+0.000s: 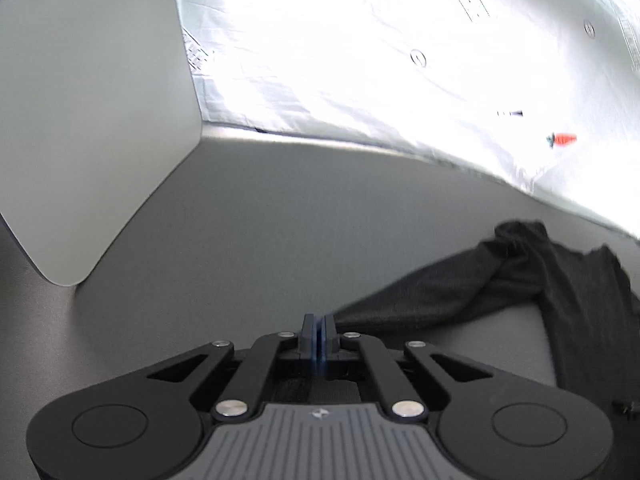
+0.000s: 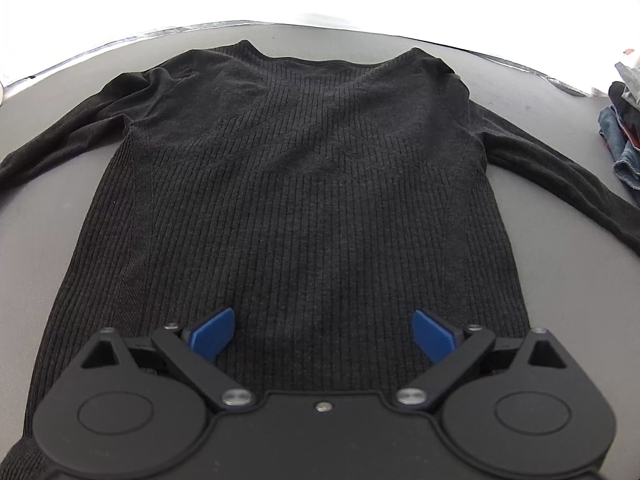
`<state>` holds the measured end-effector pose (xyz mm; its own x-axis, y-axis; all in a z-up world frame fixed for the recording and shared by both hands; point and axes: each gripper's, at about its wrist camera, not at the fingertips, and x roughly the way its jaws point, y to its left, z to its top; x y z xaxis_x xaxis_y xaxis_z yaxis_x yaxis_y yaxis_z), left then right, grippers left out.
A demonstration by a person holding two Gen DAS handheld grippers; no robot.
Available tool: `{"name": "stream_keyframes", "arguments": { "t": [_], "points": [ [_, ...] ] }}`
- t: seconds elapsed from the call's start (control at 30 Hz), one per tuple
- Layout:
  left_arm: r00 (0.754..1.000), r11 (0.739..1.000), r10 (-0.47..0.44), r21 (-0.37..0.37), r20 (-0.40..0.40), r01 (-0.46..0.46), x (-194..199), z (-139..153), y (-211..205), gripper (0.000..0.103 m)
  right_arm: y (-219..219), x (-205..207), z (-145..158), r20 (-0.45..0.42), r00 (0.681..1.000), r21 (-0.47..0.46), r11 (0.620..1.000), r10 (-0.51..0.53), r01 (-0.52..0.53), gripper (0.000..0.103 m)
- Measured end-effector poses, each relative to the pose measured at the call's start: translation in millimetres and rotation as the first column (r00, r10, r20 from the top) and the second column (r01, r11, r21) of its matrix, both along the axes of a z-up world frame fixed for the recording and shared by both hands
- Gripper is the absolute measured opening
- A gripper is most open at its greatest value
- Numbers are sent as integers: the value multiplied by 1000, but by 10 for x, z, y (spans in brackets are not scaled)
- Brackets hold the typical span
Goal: Fold clothes
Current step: 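Grasp the sweater sleeve cuff with the left gripper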
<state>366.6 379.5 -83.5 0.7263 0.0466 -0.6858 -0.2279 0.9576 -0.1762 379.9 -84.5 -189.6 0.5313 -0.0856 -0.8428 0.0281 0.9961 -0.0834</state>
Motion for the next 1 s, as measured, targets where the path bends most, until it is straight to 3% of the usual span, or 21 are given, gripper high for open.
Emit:
{"name": "stream_keyframes", "arguments": {
  "t": [0.1,0.2,0.23,0.3,0.37,0.43,0.67,0.8,0.9,0.93,0.97,1.0],
  "points": [
    [987,987,147,-72,64,-143,190,172,407,1,23,9,-10,0,1000,0,1000,-15,15,97],
    [943,943,332,15,-27,-331,474,26,725,1,59,2,-16,9,1000,-8,1000,-18,18,98],
    [938,939,342,59,-59,-338,521,-38,753,2,69,0,-17,11,1000,-11,1000,-19,19,98],
    [947,947,307,134,-97,-293,541,-133,727,2,75,-2,-16,13,1000,-15,1000,-20,20,98],
    [977,973,195,141,-81,-183,399,-149,554,24,82,-10,-12,14,1000,-20,1000,-23,23,98],
    [993,982,102,167,-67,-89,232,-162,354,43,87,-20,-16,16,999,-19,999,-34,35,98],
    [989,956,-95,268,-113,122,-155,-311,-90,74,73,25,-34,11,998,0,998,-60,60,101],
    [971,906,-148,369,-186,209,-20,-573,-185,74,58,49,-44,7,998,18,998,-59,59,102],
    [966,903,-137,373,-220,213,156,-724,-115,73,53,45,-50,9,999,21,998,-53,53,102],
    [967,911,-121,361,-225,198,208,-751,-77,64,51,41,-53,11,999,23,998,-53,53,102],
    [969,925,-91,340,-231,168,264,-764,-20,37,49,36,-58,13,998,25,998,-54,54,102],
    [970,943,-47,309,-240,122,324,-766,54,19,46,34,-60,14,998,27,998,-55,55,102]
  ]
}}
